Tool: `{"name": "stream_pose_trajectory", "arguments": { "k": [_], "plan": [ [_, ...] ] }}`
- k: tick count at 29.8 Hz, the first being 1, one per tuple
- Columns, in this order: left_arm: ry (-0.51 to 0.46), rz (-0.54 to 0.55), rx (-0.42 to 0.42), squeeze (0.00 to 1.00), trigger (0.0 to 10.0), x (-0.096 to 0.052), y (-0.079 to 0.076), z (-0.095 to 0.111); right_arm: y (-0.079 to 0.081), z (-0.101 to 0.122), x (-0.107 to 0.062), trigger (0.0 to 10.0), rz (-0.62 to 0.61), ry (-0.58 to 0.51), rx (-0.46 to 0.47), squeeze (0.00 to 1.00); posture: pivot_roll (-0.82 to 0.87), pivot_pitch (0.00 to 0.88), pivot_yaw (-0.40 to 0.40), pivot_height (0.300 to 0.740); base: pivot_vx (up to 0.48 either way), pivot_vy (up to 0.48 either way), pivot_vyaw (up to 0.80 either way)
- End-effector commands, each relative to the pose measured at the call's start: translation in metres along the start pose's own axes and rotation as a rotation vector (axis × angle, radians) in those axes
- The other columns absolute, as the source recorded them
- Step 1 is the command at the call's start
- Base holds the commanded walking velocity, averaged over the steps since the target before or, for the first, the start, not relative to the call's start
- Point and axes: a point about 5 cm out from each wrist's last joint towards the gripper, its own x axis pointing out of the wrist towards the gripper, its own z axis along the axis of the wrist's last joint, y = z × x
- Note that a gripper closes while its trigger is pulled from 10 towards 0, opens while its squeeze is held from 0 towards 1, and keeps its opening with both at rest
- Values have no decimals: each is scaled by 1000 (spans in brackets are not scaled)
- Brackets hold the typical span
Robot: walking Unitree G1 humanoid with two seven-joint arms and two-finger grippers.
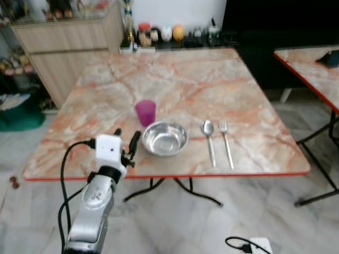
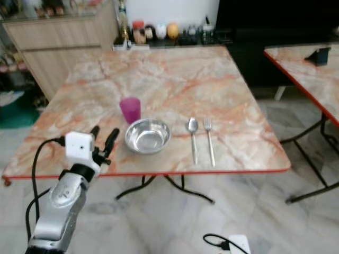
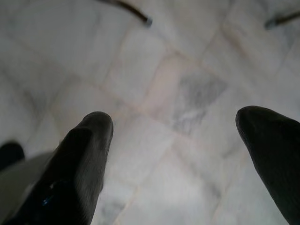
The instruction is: Setting the table
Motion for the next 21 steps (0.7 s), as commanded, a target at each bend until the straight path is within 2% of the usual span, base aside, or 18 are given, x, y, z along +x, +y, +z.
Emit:
{"name": "stream_pose_trajectory", "arguments": {
  "k": [1, 6, 9, 10, 19, 21],
  "plan": [
    [5, 20, 0, 0, 10000, -2, 9, 0, 10, 3, 1, 10000, 25, -9, 7, 0, 4, 0, 1, 732, 0, 0, 0],
    [46, 8, -42, 0, 10000, -4, 7, -4, 10, 3, 1, 10000, 25, -9, 3, 0, 9, 0, -2, 732, 0, 0, 0],
    [70, 2, -105, 0, 10000, -5, 7, -7, 10, 4, 1, 10000, 25, -9, 2, 0, 8, 0, -2, 732, 0, 0, 0],
    [79, 0, -120, 1000, 10000, -5, 7, -8, 10, 4, 1, 10000, 25, -9, 2, 0, 8, 0, -2, 732, 0, 0, 0],
    [116, -29, -169, 1000, 10000, -2, 2, -11, 10, 4, 1, 10000, 23, -9, 4, 0, 3, 0, 2, 732, 0, 0, 0],
    [126, -30, -212, 1000, 10000, 0, 0, -13, 10, 5, 1, 10000, 23, -9, 3, 0, 1, 0, 3, 732, 0, 0, 0]
  ]
}}
